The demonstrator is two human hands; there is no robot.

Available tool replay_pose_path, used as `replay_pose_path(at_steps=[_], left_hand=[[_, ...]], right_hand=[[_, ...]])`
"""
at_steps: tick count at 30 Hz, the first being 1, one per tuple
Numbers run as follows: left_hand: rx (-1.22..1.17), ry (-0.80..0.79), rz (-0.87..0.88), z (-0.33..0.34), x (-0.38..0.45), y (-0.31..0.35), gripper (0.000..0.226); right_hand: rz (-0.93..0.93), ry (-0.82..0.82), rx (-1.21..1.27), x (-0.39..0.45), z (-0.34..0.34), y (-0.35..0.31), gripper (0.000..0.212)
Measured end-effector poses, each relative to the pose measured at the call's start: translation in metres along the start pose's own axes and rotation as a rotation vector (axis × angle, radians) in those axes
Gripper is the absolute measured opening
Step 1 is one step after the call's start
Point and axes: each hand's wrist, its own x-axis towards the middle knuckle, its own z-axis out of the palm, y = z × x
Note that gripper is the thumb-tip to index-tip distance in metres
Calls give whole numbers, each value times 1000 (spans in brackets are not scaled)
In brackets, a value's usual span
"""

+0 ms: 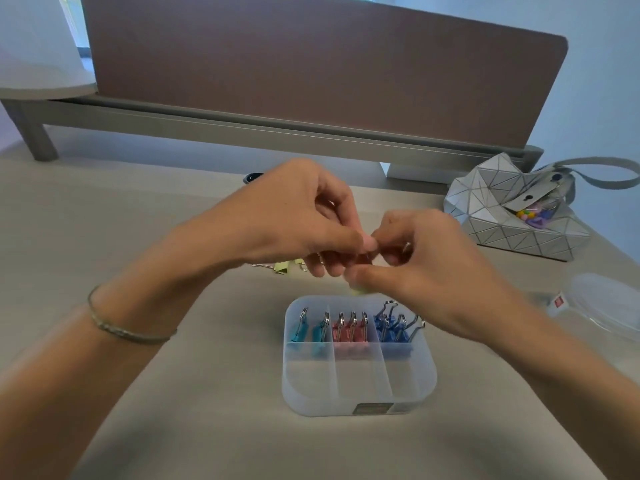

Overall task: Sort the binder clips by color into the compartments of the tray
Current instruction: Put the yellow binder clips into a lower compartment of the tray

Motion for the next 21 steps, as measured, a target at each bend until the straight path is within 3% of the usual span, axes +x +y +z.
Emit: replay_pose_path(at_steps=[3, 9, 21], left_hand=[[83, -90, 9, -7, -4, 3, 21], [223, 113, -141, -19, 15, -38, 25], [544, 37, -333, -14, 26, -77, 12]], right_hand=[[62, -142, -2, -24, -1, -1, 9], [125, -234, -245, -44, 20, -2, 5], [155, -210, -307, -40, 46, -12, 22]])
